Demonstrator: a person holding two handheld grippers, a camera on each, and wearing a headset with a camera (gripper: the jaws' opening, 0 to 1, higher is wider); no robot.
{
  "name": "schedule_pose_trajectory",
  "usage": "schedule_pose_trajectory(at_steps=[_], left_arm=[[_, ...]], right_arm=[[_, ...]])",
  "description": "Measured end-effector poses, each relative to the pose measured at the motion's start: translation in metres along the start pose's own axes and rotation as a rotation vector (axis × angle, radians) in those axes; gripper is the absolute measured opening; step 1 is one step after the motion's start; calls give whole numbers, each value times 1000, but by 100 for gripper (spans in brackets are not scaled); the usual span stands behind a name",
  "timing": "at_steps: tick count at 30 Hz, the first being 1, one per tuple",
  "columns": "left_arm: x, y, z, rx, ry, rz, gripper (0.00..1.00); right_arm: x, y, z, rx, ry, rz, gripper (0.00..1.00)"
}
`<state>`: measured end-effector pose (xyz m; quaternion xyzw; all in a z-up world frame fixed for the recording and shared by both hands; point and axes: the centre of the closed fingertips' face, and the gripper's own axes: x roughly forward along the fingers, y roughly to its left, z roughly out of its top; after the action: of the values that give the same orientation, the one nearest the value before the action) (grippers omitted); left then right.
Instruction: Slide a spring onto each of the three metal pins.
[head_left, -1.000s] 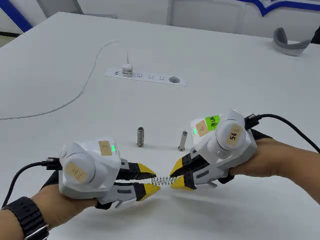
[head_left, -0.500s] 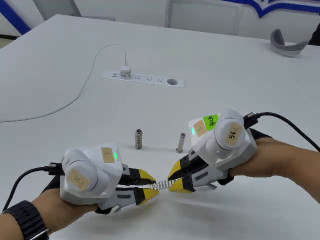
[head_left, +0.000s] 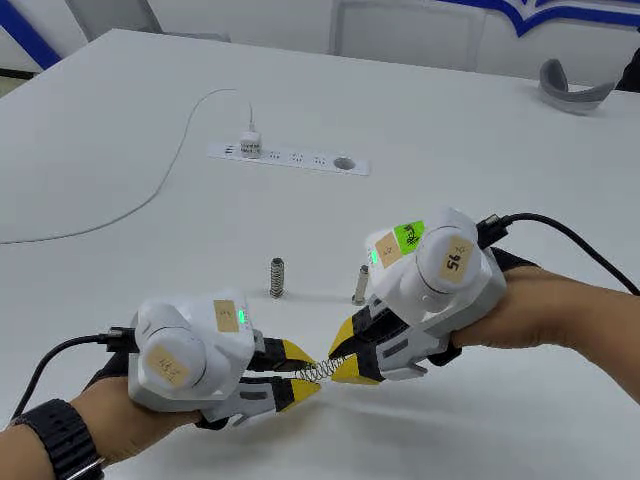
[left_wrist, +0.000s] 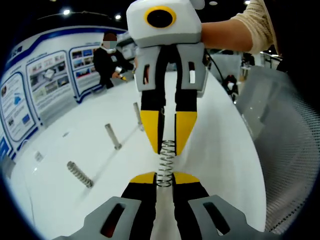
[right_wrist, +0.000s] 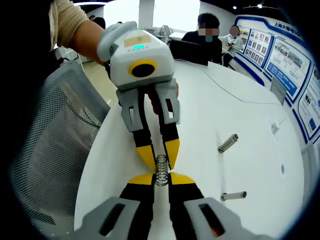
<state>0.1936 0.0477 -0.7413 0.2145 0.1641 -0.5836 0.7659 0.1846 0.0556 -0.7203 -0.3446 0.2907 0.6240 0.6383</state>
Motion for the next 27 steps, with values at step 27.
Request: schedule_pose_trajectory(at_steps=[27], left_arm=[[1, 5, 7, -68, -50, 12, 11]], right_arm=[[-3, -7, 32, 34, -112, -40, 16]])
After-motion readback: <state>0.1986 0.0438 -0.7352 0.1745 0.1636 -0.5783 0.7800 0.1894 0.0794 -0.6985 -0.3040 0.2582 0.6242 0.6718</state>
